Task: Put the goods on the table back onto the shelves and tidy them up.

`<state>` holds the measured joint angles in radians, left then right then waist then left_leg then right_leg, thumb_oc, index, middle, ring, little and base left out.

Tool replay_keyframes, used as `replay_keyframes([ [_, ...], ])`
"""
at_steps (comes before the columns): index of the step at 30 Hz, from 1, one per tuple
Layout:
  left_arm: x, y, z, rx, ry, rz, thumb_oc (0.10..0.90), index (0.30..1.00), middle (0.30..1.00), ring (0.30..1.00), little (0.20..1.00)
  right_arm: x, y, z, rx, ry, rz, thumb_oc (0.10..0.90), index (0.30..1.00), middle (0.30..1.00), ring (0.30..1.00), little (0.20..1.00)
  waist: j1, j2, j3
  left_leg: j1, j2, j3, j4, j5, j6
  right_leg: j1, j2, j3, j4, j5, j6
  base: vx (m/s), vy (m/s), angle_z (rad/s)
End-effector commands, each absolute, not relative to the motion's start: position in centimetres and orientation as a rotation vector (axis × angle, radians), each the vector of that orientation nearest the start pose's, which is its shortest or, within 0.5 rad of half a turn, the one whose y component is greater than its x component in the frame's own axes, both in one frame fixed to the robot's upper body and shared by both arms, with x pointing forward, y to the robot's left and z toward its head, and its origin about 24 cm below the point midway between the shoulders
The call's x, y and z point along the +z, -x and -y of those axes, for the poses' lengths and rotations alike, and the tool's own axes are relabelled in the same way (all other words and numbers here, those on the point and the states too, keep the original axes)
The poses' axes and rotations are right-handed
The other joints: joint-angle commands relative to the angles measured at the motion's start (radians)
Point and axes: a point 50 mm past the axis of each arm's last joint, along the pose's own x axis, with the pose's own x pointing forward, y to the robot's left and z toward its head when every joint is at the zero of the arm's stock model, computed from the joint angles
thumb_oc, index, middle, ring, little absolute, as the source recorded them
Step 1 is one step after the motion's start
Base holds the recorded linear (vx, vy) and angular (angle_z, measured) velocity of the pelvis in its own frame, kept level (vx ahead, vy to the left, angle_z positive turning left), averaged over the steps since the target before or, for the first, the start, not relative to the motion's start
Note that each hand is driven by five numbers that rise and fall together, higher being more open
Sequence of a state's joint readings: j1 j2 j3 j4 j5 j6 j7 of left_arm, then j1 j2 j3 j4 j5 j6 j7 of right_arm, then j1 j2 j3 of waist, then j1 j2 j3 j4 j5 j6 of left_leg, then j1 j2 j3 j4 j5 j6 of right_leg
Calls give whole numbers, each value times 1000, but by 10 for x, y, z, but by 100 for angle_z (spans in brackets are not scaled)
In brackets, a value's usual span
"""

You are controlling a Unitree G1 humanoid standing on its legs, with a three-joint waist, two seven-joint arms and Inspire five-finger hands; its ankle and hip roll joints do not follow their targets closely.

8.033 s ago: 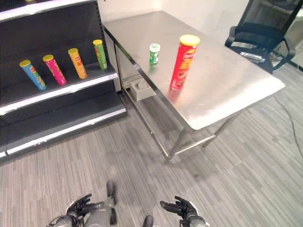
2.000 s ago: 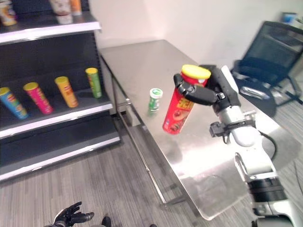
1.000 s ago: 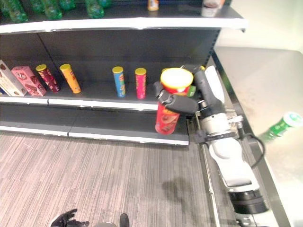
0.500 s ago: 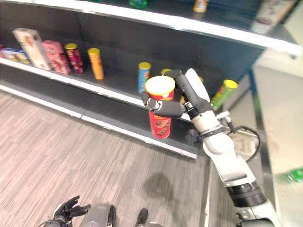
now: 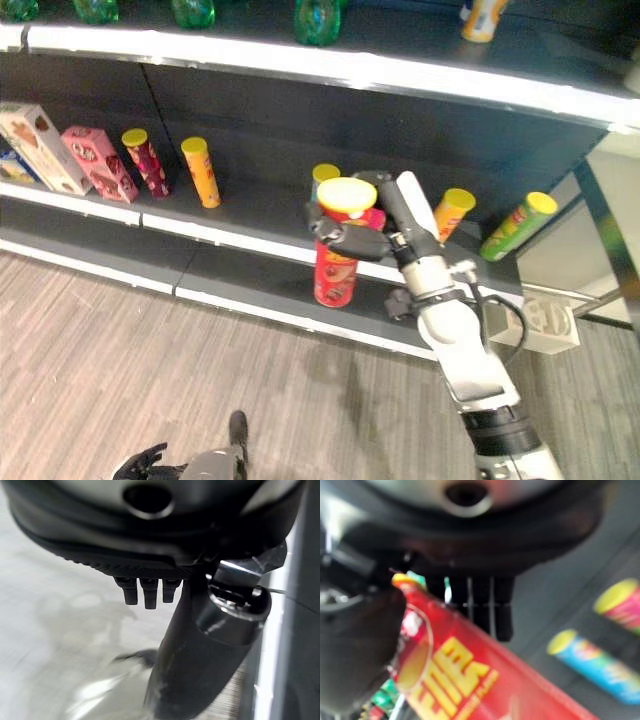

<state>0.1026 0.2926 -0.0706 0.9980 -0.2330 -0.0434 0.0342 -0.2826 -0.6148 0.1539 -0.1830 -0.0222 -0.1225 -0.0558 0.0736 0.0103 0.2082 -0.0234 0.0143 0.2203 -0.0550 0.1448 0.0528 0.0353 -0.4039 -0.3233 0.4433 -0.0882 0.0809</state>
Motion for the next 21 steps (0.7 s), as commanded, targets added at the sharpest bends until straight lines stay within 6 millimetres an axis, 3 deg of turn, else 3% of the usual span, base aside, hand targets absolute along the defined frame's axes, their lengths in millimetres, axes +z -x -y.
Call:
replay_keyframes([
  [1,-135,-100,-269,234,-171,-991,800,900,900,900,900,251,-275,178,93,643,894,400,300,300,300,300,1,23,-33,22,46,-27,-28,-59,-63,-52,65,48,-119,204,54,187,445,-17],
  [2,-133,-102,-268,231,-158,-973,800,900,900,900,900,252,-275,179,93,651,896,400,300,300,300,300,-4,29,-27,37,42,-20,-32,-69,-64,-81,106,19,-143,163,43,231,295,1],
  [4,-133,-99,-262,219,-124,-956,800,900,900,900,900,253,-273,177,100,632,910,400,300,300,300,300,1,28,-23,68,26,4,-32,-106,-78,-78,153,-120,-259,139,59,226,199,14],
  [6,-132,-99,-257,195,-115,-945,800,900,900,900,900,252,-272,180,96,650,905,400,300,300,300,300,-19,22,-17,78,19,13,-32,-98,-77,-102,201,-118,-333,174,55,71,69,-1],
  [8,-129,-107,-251,156,-115,-914,800,900,900,900,900,251,-267,186,77,698,898,400,300,300,300,300,-41,10,-15,87,5,-6,-32,-108,-76,-103,243,-22,-390,184,56,128,49,37],
  [14,-124,-111,-233,102,-71,-864,800,900,900,900,900,246,-263,176,105,694,910,400,300,300,300,300,-30,5,-21,73,6,5,-25,-105,-77,-41,266,-32,-498,208,56,74,-18,44],
  [21,-114,-119,-232,106,-44,-801,800,900,900,900,900,242,-258,159,158,700,949,400,300,300,300,300,-16,-3,29,-31,33,-41,212,-192,-90,-26,280,-3,-495,184,26,-5,-78,-19],
])
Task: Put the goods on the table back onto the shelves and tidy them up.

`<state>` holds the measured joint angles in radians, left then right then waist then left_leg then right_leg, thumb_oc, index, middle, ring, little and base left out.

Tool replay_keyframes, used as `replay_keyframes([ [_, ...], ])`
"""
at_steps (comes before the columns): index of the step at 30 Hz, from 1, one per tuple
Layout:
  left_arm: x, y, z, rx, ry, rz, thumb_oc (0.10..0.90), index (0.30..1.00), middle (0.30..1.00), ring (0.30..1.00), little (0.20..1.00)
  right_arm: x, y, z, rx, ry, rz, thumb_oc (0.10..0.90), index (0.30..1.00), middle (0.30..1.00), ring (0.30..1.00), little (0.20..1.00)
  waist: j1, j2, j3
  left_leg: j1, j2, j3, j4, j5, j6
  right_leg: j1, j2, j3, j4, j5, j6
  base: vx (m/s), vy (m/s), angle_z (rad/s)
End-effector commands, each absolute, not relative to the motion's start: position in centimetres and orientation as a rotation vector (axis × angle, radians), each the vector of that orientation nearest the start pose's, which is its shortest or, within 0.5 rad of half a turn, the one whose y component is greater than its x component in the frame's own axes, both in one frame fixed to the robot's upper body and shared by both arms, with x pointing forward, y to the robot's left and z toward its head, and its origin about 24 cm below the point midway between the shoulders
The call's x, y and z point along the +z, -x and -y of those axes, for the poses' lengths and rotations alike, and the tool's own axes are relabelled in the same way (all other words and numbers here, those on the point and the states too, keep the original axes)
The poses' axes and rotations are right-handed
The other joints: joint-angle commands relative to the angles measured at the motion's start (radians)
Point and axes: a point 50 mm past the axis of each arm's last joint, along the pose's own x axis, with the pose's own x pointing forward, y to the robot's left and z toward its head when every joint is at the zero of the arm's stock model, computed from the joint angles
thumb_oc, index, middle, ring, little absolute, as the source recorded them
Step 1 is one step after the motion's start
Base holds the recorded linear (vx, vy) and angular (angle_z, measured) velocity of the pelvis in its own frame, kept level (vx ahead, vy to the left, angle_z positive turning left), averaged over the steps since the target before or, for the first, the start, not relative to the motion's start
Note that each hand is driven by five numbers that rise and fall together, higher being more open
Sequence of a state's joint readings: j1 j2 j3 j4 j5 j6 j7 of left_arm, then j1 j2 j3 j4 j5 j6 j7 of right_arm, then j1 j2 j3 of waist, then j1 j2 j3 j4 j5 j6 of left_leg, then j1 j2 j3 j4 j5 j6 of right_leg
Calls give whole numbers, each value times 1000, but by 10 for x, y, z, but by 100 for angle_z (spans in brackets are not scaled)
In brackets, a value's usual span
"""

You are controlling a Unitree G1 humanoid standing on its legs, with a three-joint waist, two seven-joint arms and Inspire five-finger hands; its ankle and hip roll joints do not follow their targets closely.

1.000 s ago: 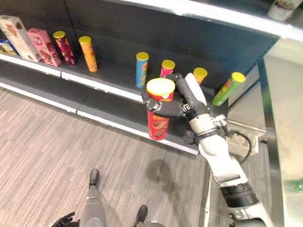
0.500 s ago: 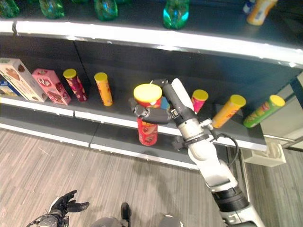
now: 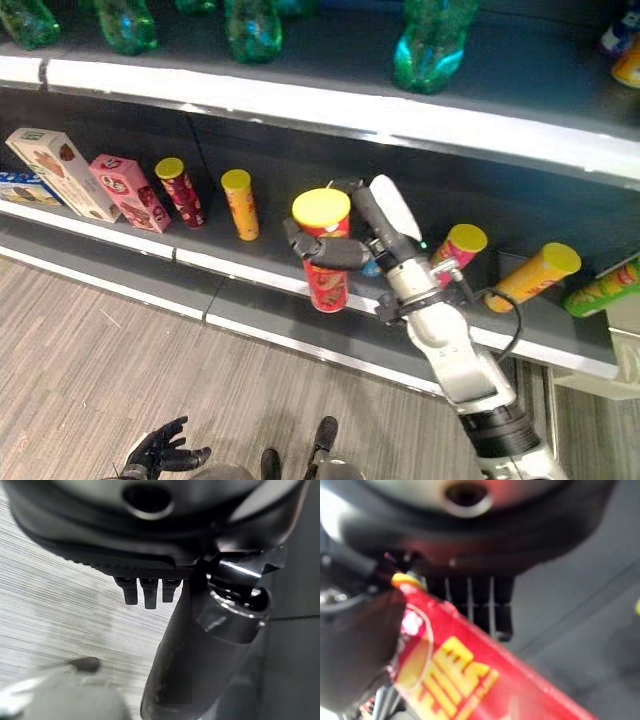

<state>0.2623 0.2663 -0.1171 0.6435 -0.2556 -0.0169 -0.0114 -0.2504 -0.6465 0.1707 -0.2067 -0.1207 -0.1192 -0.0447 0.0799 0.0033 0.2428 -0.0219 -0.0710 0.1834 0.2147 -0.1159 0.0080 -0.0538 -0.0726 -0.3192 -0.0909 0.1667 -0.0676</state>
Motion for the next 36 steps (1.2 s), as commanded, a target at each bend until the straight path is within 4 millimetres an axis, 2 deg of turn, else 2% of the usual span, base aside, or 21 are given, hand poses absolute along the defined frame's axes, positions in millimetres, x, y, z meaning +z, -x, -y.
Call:
replay_keyframes([
  [1,-112,-119,-231,106,-39,-793,800,900,900,900,900,243,-257,156,162,705,964,400,300,300,300,300,-20,6,3,-55,124,-10,-18,59,-48,66,-49,-8,38,-75,169,-36,-90,-19],
  [2,-110,-120,-231,102,-41,-781,800,900,900,900,900,242,-257,152,167,704,974,400,300,300,300,300,-14,11,16,-85,135,-19,45,59,-55,75,-44,-8,33,-81,159,-31,-64,-14],
  [3,-110,-120,-231,102,-40,-781,800,900,900,900,900,242,-257,152,167,704,975,400,300,300,300,300,-15,12,16,-89,137,-20,50,56,-56,75,-42,-9,33,-81,159,-66,-96,-15],
  [4,-107,-122,-231,97,-37,-767,800,900,900,900,900,241,-257,152,147,696,982,400,300,300,300,300,-9,20,36,-153,162,-26,176,100,-90,90,-33,-19,22,-87,141,-60,-62,-11],
  [6,-107,-120,-230,99,-30,-769,800,900,900,900,900,239,-258,149,151,689,981,400,300,300,300,300,-3,25,41,-177,158,-63,221,103,-100,93,-25,-20,14,-89,135,-45,-14,12],
  [7,-125,-107,-230,116,-54,-864,800,900,900,900,900,240,-265,136,167,668,992,400,300,300,300,300,-1,17,45,-189,168,-115,203,108,-107,87,-39,-17,10,-84,147,2,74,6],
  [8,-130,-101,-234,140,-59,-902,800,900,900,900,900,240,-267,140,138,691,987,400,300,300,300,300,-10,19,41,-169,227,-90,147,104,-110,87,-52,-27,11,-85,159,41,183,1],
  [9,-135,-96,-233,154,-52,-932,800,900,900,900,900,239,-270,139,126,707,979,400,300,300,300,300,-11,22,32,-158,266,-86,41,127,-112,77,-72,-32,11,-80,177,103,208,-11],
  [10,-136,-95,-232,168,-53,-939,800,900,900,900,900,237,-271,138,128,725,977,400,300,300,300,300,-1,29,31,-127,275,-99,-43,148,-117,74,-76,-16,12,-81,186,79,170,6],
  [11,-136,-95,-232,168,-53,-938,800,900,900,900,900,237,-271,138,128,726,978,400,300,300,300,300,-1,26,31,-122,271,-95,-58,159,-116,72,-80,-14,11,-78,186,81,144,11],
  [12,-139,-94,-232,183,-64,-951,800,900,900,900,900,236,-271,134,141,734,984,400,300,300,300,300,7,37,28,-113,275,-139,-103,177,-121,68,-84,3,14,-80,195,92,268,-6],
  [13,-140,-96,-234,218,-46,-954,800,900,900,900,900,232,-273,125,169,762,983,400,300,300,300,300,7,52,11,-66,257,-194,-187,176,-133,59,-100,35,17,-72,205,123,373,-28],
  [14,-140,-98,-236,220,-53,-960,800,900,900,900,900,233,-275,128,152,782,974,400,300,300,300,300,-11,63,-2,-45,257,-147,-226,178,-139,60,-121,24,18,-62,215,125,430,-59],
  [15,-140,-100,-236,212,-62,-955,800,900,900,900,900,232,-278,126,146,784,967,400,300,300,300,300,-12,70,-5,-18,233,-142,-255,183,-133,52,-139,27,20,-51,225,70,250,-47],
  [17,-139,-101,-236,214,-66,-951,800,900,900,900,900,232,-278,124,148,783,970,400,300,300,300,300,-11,70,-6,-7,219,-132,-268,186,-128,48,-148,34,26,-46,229,37,178,-26],
  [19,-137,-104,-247,240,-111,-948,800,900,900,900,900,231,-285,118,119,785,965,400,300,300,300,300,3,62,-16,27,175,-81,-302,170,-99,33,-192,49,33,-17,254,48,310,-7],
  [24,-138,-103,-251,256,-132,-956,800,900,900,900,900,229,-293,122,44,805,946,400,300,300,300,300,16,53,-20,20,152,-73,-302,161,-82,23,-219,52,31,-3,269,27,114,-14],
  [29,-136,-114,-248,271,-140,-927,800,900,900,900,900,238,-302,127,-87,820,973,400,300,300,300,300,27,50,-2,-4,142,-81,-302,168,-75,0,-232,53,41,-4,272,-4,19,2],
  [31,-133,-127,-243,265,-144,-892,800,900,900,900,900,247,-309,133,-205,845,999,400,300,300,300,300,34,55,22,-40,138,-93,-302,181,-76,-23,-240,44,41,3,275,-77,6,2],
  [33,-132,-130,-241,263,-143,-883,800,900,900,900,900,250,-311,135,-241,854,1008,400,300,300,300,300,36,58,25,-52,136,-98,-302,184,-77,-31,-241,40,40,6,275,-56,-2,3],
  [36,-129,-142,-238,275,-133,-849,800,900,900,900,900,269,-313,150,-394,808,1047,400,300,300,300,300,44,73,50,-110,130,-116,-302,206,-85,-64,-249,26,32,21,278,-60,-11,14],
])
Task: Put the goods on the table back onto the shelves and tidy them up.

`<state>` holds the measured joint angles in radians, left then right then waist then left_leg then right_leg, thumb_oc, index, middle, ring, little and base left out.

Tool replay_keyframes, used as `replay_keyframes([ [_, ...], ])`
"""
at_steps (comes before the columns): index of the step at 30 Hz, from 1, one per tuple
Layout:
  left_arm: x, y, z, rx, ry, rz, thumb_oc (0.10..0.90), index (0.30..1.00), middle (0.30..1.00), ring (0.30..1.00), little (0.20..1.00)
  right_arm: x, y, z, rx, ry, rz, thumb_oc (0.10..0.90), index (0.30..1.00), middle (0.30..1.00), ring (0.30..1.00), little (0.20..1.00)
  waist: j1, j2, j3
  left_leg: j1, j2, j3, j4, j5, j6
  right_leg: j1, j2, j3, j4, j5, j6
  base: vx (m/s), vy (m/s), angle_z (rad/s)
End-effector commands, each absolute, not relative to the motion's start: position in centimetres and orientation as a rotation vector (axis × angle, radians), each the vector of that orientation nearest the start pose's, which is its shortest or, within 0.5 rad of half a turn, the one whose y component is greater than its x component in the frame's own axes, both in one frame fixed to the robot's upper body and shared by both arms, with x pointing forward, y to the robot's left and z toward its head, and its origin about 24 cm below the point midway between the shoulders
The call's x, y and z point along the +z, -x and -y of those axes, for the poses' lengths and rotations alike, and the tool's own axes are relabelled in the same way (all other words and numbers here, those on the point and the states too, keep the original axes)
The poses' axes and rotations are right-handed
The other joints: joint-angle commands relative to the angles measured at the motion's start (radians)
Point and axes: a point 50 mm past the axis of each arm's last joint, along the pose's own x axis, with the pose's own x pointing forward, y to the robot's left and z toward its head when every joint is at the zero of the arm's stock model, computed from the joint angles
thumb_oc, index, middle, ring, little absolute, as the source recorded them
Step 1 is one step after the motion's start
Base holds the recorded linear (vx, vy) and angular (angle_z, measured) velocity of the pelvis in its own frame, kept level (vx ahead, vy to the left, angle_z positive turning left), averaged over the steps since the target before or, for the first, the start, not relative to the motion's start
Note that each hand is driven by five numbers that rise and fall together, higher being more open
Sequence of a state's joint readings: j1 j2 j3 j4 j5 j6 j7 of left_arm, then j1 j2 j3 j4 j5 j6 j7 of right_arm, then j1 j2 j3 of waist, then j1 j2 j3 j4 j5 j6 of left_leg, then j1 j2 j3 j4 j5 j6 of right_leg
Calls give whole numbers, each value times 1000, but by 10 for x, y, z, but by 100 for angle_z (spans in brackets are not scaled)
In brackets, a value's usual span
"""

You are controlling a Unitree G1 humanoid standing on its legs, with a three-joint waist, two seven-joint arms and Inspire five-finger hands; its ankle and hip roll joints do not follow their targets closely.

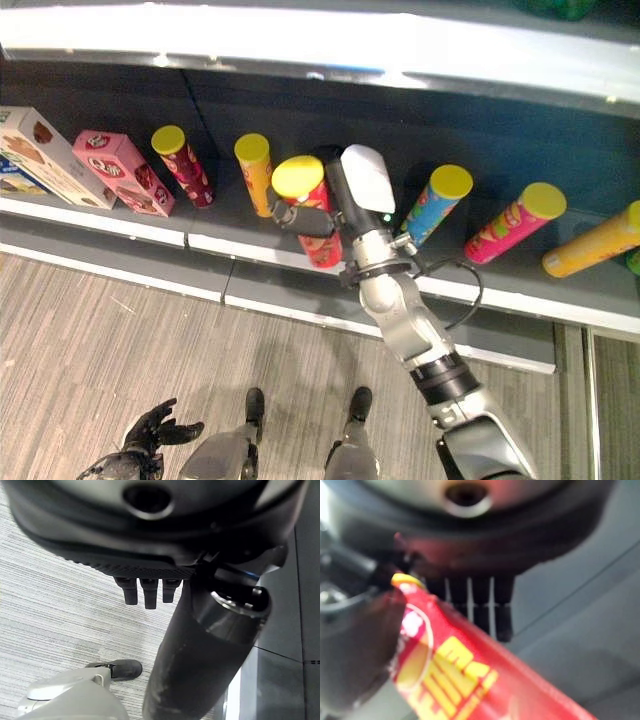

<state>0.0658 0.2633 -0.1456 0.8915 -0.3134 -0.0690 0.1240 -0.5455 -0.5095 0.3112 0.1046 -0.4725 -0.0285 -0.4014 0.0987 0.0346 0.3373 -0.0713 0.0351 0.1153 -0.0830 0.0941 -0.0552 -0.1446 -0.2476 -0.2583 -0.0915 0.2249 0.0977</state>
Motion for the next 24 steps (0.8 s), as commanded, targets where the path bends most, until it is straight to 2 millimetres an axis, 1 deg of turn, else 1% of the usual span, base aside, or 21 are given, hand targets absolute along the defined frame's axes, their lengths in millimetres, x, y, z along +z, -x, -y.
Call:
replay_keyframes([
  [1,-129,-143,-238,273,-134,-848,800,900,900,900,900,273,-314,154,-430,792,1055,400,300,300,300,300,27,46,-41,-76,22,-54,-4,1,-24,18,-75,-38,31,-34,112,-31,-9,27],
  [6,-129,-145,-237,269,-142,-845,800,900,900,900,900,288,-315,169,-566,724,1081,400,300,300,300,300,41,65,-28,-134,8,-75,-4,16,-30,-8,-85,-57,12,-16,119,-7,0,14],
  [10,-127,-151,-234,261,-140,-825,800,900,900,900,900,298,-312,176,-649,690,1110,400,300,300,300,300,49,75,-21,-166,-2,-89,-4,22,-32,-23,-96,-68,9,-10,123,13,0,7],
  [12,-126,-153,-233,257,-142,-817,800,900,900,900,900,300,-313,177,-662,690,1113,400,300,300,300,300,50,78,-20,-173,-6,-93,-4,24,-32,-27,-98,-72,9,-9,125,10,6,7],
  [14,-123,-158,-232,254,-142,-795,800,900,900,900,900,308,-312,183,-719,674,1127,400,300,300,300,300,57,85,-10,-186,-13,-101,-4,27,-31,-32,-104,-79,9,-5,129,9,3,15],
  [18,-120,-164,-231,250,-144,-776,800,900,900,900,900,312,-313,187,-757,667,1135,400,300,300,300,300,65,94,5,-206,-22,-116,-4,32,-30,-43,-110,-83,12,-2,130,-4,2,7],
  [24,-118,-170,-230,240,-149,-755,800,900,900,900,900,314,-315,190,-790,700,1131,400,300,300,300,300,73,106,30,-230,-29,-131,-4,41,-28,-61,-122,-95,29,-4,133,-11,0,11],
])
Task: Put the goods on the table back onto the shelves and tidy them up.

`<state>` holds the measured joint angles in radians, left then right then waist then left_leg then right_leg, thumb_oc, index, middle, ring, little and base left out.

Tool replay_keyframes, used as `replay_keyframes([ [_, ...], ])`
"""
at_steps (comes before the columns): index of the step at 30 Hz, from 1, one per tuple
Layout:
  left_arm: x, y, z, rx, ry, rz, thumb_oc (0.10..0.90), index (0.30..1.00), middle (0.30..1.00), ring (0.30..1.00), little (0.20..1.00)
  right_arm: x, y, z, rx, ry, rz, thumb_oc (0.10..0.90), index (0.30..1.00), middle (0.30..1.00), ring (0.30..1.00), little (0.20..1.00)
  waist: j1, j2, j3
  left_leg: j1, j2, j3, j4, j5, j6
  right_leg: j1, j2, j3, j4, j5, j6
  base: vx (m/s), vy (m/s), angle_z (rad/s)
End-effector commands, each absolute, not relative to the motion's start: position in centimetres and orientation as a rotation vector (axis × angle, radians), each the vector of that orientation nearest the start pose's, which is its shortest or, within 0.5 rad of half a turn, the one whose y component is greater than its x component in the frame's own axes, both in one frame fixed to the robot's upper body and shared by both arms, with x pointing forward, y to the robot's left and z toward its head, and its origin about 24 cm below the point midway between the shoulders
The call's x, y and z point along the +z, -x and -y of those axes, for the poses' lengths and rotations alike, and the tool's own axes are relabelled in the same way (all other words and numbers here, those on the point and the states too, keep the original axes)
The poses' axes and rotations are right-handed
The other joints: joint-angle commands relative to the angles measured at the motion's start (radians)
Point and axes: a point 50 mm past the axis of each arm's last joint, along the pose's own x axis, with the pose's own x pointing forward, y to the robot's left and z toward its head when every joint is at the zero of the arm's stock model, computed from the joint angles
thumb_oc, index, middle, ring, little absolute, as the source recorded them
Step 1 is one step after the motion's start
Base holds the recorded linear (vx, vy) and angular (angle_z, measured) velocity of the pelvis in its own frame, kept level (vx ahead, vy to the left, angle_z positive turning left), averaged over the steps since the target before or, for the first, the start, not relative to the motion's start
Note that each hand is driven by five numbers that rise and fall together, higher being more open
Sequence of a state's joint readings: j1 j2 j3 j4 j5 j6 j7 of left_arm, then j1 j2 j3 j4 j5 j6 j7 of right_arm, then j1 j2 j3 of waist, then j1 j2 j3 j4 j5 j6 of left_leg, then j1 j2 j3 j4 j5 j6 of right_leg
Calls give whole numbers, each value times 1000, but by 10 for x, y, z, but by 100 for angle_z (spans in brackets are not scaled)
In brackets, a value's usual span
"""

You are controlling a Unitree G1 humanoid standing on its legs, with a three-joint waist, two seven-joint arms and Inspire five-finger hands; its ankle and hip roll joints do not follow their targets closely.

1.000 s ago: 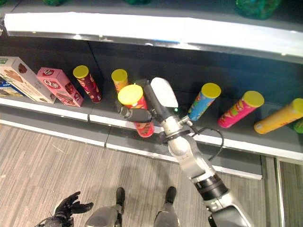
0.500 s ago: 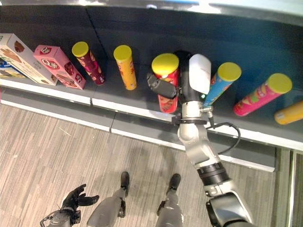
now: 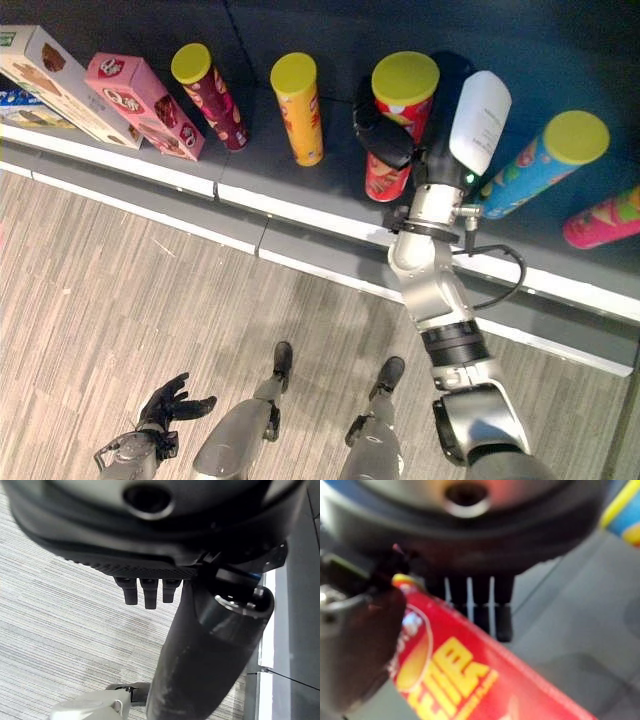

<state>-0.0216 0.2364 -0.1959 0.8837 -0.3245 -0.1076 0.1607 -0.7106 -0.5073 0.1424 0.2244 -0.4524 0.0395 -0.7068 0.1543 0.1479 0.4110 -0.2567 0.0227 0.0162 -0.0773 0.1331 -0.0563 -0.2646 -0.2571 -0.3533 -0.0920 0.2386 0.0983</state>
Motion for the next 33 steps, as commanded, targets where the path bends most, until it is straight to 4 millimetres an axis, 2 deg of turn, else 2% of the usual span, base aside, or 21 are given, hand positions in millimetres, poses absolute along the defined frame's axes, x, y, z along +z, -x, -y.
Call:
replay_keyframes([
  [1,-116,-172,-230,238,-150,-746,800,900,900,900,900,316,-315,194,-821,711,1130,400,300,300,300,300,20,0,-35,-52,-21,-38,-10,3,-26,48,-118,1,45,-22,133,-7,19,6],
  [3,-115,-174,-230,238,-150,-738,800,900,900,900,900,318,-314,196,-838,714,1137,400,300,300,300,300,22,6,-29,-59,-23,-43,-10,5,-24,38,-124,1,59,-26,134,-9,28,8],
  [4,-113,-177,-229,233,-151,-727,800,900,900,900,900,324,-312,201,-875,725,1153,400,300,300,300,300,26,20,-18,-69,-29,-51,-10,8,-22,22,-135,2,85,-36,135,4,24,8],
  [5,-114,-177,-229,233,-151,-727,800,900,900,900,900,324,-312,201,-874,725,1152,400,300,300,300,300,26,19,-18,-65,-28,-50,-10,3,-24,24,-134,3,88,-42,136,-1,36,17],
  [8,-111,-181,-226,224,-147,-708,800,900,900,900,900,334,-307,211,-958,741,1174,400,300,300,300,300,28,43,4,-78,-43,-62,-10,5,-15,-10,-149,13,140,-61,134,-11,48,16],
  [16,-107,-188,-221,205,-135,-676,800,900,900,900,900,346,-298,228,-1100,817,1192,400,300,300,300,300,23,83,12,-95,-70,-79,-10,9,-13,-30,-175,6,166,-71,142,-9,20,3],
  [22,-107,-192,-215,195,-126,-670,800,900,900,900,900,340,-299,235,-1141,810,1158,400,300,300,300,300,10,93,8,-103,-77,-78,-10,8,-14,-31,-182,10,162,-67,146,0,0,0],
  [33,-106,-195,-216,208,-130,-668,800,900,900,900,900,327,-308,231,-1110,720,1107,400,300,300,300,300,-2,93,10,-105,-79,-79,-10,8,-16,-26,-183,6,152,-63,147,0,0,0],
])
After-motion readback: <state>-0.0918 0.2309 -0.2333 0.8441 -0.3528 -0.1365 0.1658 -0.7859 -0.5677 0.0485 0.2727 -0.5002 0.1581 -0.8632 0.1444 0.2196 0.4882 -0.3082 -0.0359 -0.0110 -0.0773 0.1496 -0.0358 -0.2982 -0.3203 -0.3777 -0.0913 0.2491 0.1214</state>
